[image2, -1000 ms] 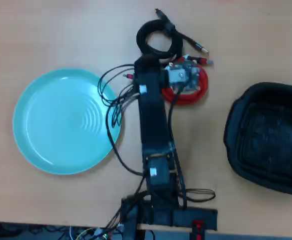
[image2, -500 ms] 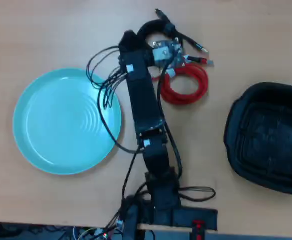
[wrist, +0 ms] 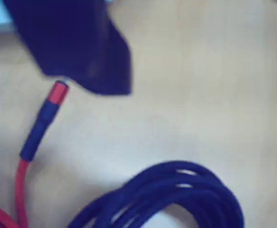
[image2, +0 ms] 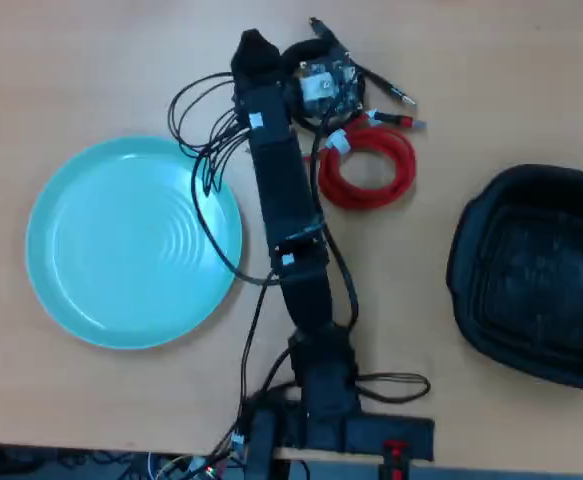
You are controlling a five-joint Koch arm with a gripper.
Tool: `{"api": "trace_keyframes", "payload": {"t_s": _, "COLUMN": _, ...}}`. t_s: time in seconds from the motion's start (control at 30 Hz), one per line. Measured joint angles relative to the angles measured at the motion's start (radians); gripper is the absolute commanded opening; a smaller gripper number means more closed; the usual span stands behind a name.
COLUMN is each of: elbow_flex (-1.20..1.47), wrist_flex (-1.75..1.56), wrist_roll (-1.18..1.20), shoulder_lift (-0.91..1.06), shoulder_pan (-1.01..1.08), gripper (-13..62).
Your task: Put a black charging cable in a black bowl and put a red charging cable in a green bowl
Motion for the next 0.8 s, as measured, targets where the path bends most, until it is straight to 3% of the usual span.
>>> {"api": "trace_keyframes", "payload": {"t_s": 0.57, "elbow_flex": 0.000, "wrist_flex": -0.186, "wrist_roll": 0.107, "shoulder_lift": -0.141, "shoulder_pan": 0.008, "gripper": 56.7}}
{"api": "trace_keyframes", "payload": {"t_s": 0.8, "elbow_flex": 0.002, "wrist_flex": -0.181, "wrist_roll": -0.081, "shoulder_lift": -0.141, "shoulder_pan": 0.060, "gripper": 56.9}}
